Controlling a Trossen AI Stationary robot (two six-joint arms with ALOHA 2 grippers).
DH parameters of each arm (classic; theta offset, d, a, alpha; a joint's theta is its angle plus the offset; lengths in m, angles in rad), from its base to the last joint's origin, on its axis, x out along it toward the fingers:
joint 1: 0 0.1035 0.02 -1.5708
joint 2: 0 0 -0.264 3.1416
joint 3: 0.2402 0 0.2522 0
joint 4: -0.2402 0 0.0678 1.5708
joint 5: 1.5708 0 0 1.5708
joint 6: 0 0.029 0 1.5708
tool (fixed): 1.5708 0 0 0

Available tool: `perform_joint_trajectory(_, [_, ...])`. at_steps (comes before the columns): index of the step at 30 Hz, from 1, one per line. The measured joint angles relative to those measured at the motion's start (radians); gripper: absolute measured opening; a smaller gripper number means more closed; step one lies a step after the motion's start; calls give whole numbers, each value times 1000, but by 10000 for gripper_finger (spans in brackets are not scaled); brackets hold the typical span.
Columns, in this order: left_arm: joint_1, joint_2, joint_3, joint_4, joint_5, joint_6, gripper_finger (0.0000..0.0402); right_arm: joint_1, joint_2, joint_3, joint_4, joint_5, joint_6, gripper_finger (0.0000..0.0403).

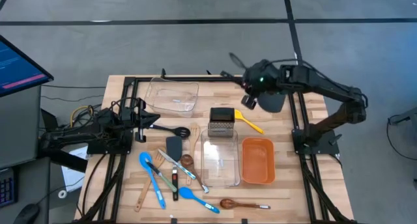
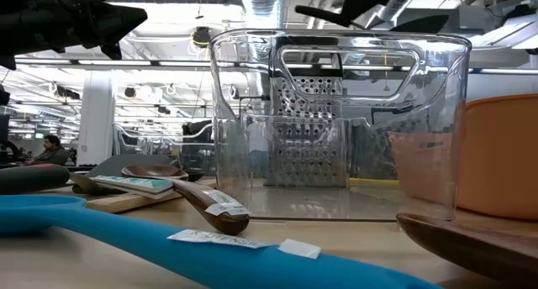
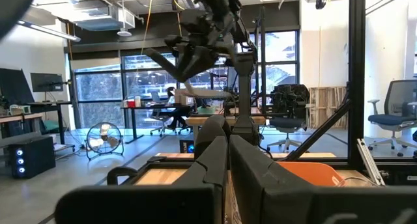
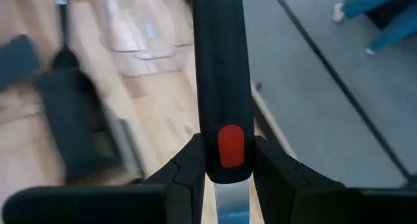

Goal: Pick & Place Kitchen Items
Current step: Put the top black spatula into the bottom transparent bin

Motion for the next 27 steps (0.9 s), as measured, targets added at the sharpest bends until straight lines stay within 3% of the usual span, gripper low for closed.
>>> perform_joint_trajectory(16, [0,0,0,0,0,-6,8,283,56,-2,59,3,145,90])
perform_joint_trajectory(27, [0,0,0,1,0,-11,8,449,128,-1,211,-7,16,90])
